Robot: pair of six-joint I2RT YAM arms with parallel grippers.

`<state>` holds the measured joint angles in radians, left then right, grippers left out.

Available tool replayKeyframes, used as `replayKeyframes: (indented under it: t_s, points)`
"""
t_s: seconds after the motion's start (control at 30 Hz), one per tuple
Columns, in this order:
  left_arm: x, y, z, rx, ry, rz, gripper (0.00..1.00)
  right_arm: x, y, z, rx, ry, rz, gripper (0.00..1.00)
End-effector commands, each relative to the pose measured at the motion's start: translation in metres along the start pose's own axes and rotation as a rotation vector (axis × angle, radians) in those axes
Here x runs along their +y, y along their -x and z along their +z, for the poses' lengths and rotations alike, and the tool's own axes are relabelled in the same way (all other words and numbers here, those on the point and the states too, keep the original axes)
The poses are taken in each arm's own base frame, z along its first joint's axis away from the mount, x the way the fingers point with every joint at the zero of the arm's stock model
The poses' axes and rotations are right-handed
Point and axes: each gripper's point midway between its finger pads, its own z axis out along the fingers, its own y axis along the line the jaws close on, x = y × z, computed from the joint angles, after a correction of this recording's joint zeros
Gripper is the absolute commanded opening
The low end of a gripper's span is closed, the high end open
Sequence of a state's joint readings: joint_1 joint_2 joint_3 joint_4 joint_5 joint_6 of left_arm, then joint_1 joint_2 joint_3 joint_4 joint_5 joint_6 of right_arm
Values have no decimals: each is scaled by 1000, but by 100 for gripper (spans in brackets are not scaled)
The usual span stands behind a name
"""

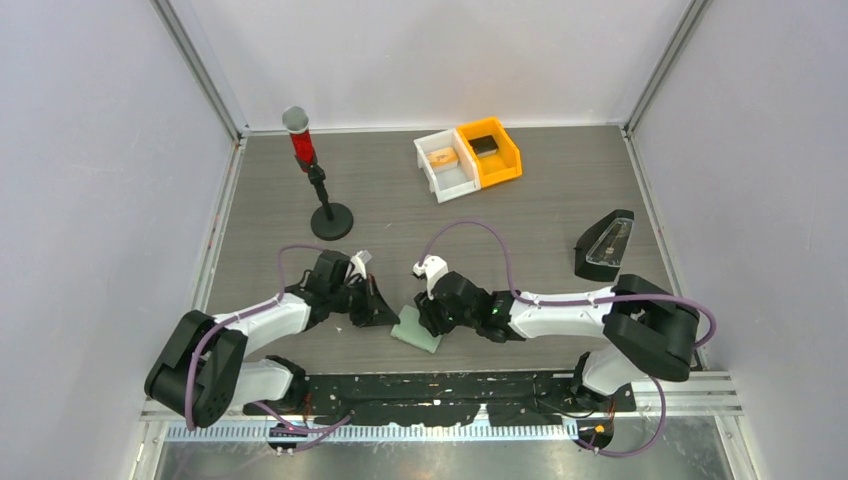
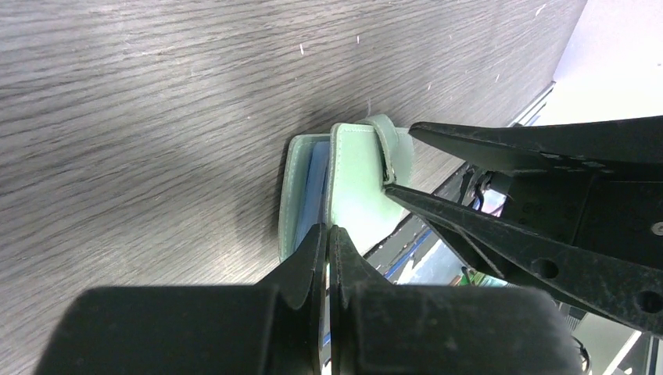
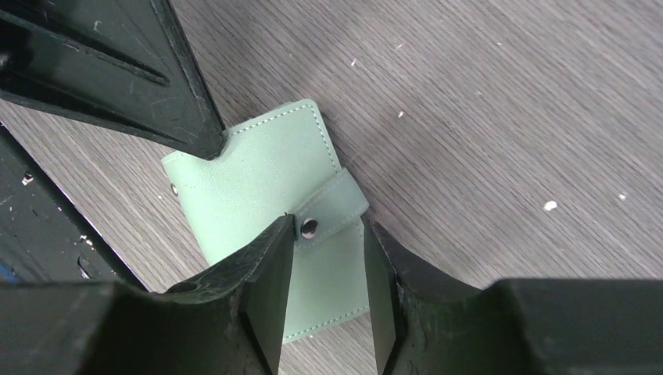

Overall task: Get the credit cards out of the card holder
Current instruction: Open the card holder at the corner of the board.

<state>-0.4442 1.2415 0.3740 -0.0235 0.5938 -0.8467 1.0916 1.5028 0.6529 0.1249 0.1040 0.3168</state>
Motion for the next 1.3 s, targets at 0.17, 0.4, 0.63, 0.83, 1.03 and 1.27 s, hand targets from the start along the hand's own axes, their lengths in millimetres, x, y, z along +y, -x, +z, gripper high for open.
replayKeyframes:
  t_s: [0.17,0.4,0.63,0.83,1.03,1.27]
  points:
    - [7,-2,-3,-1,32,30,0,-52,-2,-29,9,-219,5,45]
    - [0,-4,-7,-11,-9,48,0,-39,11,-34,-17,-148,3,54]
    - [-9,-2,-9,-13,-42,56,0,-5,18,-28,-64,42,-53,61]
    - [-10,-4,-8,-14,-56,44,0,21,30,-28,-135,129,-138,55]
    - [-13,-6,-9,-9,-70,35,0,32,35,-18,-166,151,-164,53]
    - [-14,-6,-9,-16,-70,32,0,39,26,-3,-112,158,-194,51]
